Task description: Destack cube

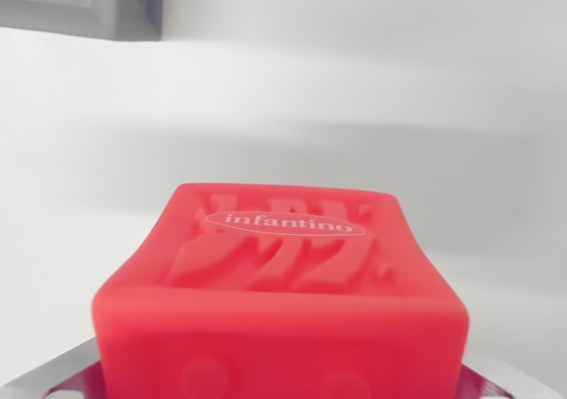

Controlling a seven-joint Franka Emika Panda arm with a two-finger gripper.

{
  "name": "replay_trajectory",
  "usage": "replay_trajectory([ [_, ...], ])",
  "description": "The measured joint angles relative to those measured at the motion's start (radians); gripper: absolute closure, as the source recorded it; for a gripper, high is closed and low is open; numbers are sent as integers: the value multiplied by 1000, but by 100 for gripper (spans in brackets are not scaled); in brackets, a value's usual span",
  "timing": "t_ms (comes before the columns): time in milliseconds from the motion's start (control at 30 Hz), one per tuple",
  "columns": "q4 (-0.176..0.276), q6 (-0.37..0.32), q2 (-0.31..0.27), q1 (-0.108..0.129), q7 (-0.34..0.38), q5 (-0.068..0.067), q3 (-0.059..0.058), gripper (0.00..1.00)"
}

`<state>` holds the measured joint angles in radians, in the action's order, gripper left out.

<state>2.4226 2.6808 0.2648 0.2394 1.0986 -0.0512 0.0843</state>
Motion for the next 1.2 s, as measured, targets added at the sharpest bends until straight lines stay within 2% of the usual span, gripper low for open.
replay_trajectory([
  [600,78,72,-8,-28,-59,-1,-2,100],
  [733,76,98,20,-27,-59,-6,-5,100],
  [967,65,150,88,-20,-53,-17,-16,100],
  [1200,53,188,134,-9,-49,-21,-27,100],
])
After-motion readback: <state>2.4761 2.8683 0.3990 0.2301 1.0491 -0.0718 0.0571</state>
